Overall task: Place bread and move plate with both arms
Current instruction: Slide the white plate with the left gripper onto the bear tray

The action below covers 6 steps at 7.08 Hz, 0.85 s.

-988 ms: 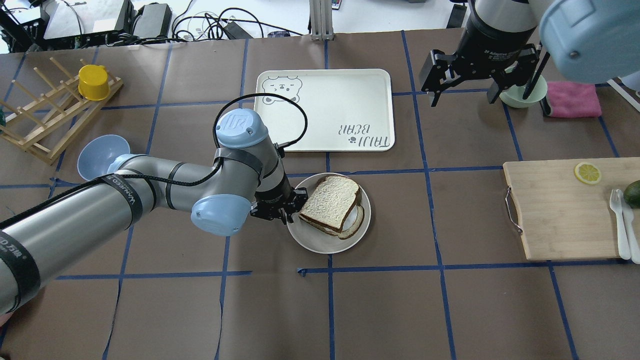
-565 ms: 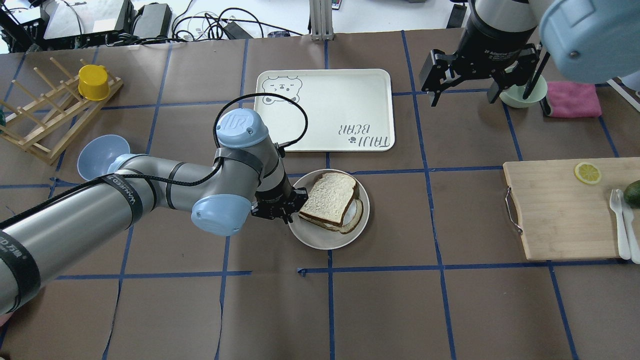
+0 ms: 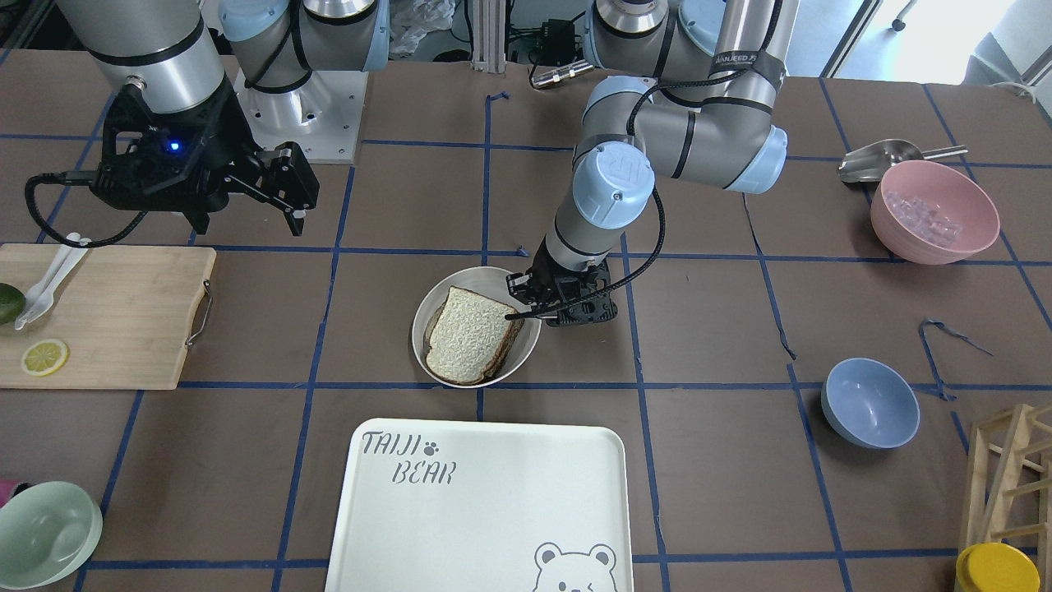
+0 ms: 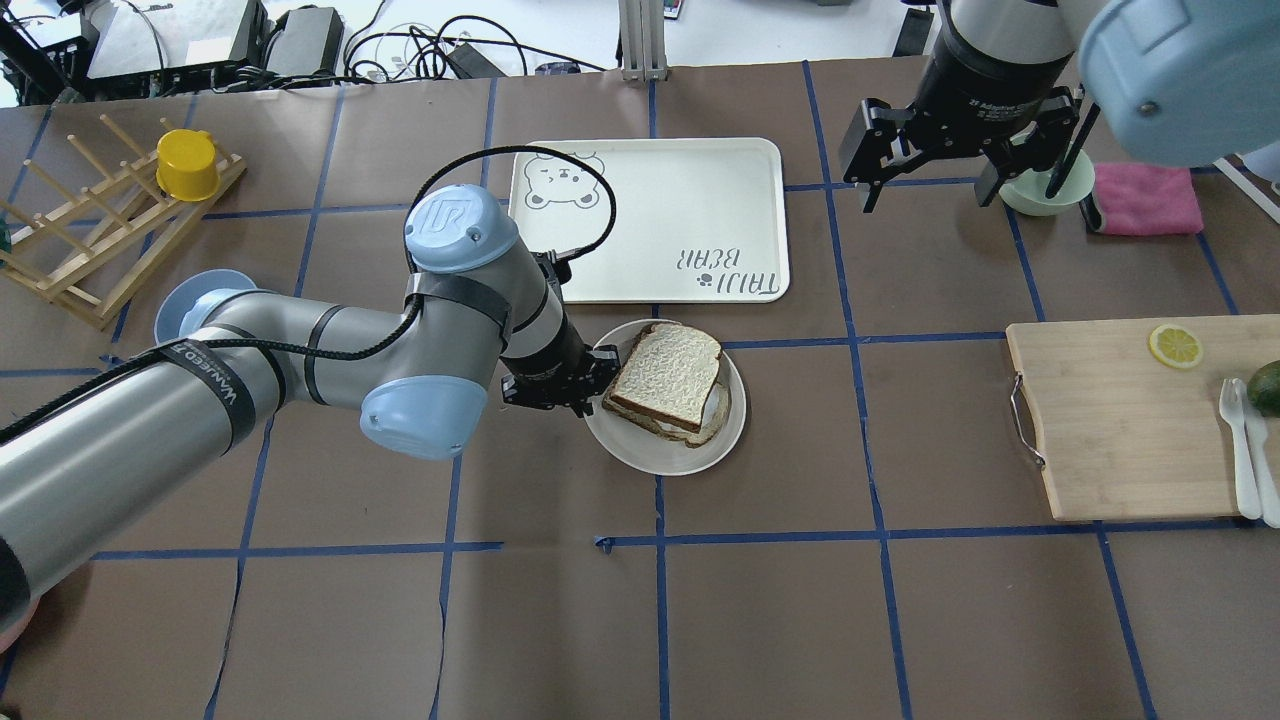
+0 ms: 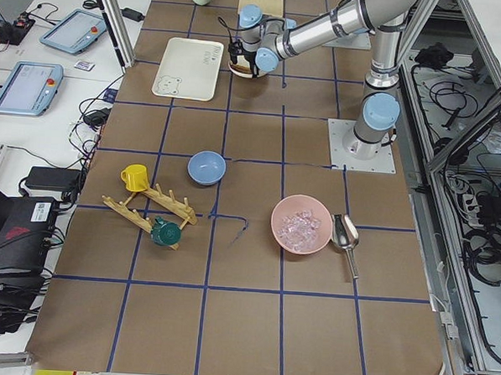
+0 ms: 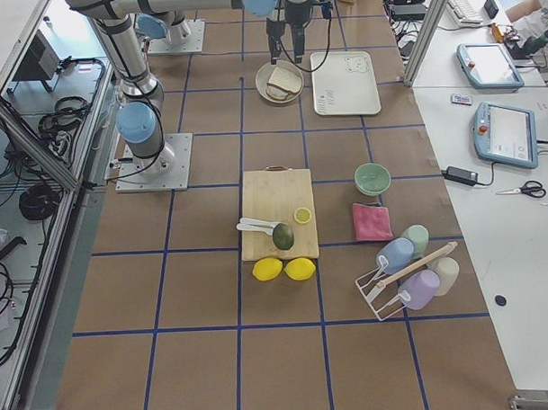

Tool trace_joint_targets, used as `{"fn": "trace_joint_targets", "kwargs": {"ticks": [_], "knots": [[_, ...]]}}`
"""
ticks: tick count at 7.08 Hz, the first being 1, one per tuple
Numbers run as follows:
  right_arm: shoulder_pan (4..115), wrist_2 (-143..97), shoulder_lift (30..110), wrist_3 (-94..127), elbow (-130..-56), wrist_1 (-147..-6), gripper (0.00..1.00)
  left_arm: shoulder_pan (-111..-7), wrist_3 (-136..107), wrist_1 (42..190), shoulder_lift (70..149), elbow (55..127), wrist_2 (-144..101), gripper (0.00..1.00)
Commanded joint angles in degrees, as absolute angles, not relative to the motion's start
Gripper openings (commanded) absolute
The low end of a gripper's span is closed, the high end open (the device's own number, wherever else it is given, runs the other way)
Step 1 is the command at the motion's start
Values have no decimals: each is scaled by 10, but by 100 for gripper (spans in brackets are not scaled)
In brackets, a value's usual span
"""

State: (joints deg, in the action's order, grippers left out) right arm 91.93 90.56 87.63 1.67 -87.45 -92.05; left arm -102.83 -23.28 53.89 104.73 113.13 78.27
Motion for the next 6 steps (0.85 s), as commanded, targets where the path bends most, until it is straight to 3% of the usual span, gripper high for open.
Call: {"fn": "trace_joint_targets", "kwargs": {"ticks": [1,3,6], "knots": [[919,911,876,17,-875,-918,100,-993,-210,543,1040,1110,723,0],[919,911,876,17,-875,-916,100,-962,-159,548,1062,1073,689,0],[919,915,876,18,-875,-914,100,-948,-146,567,1143,951,691,0]]}}
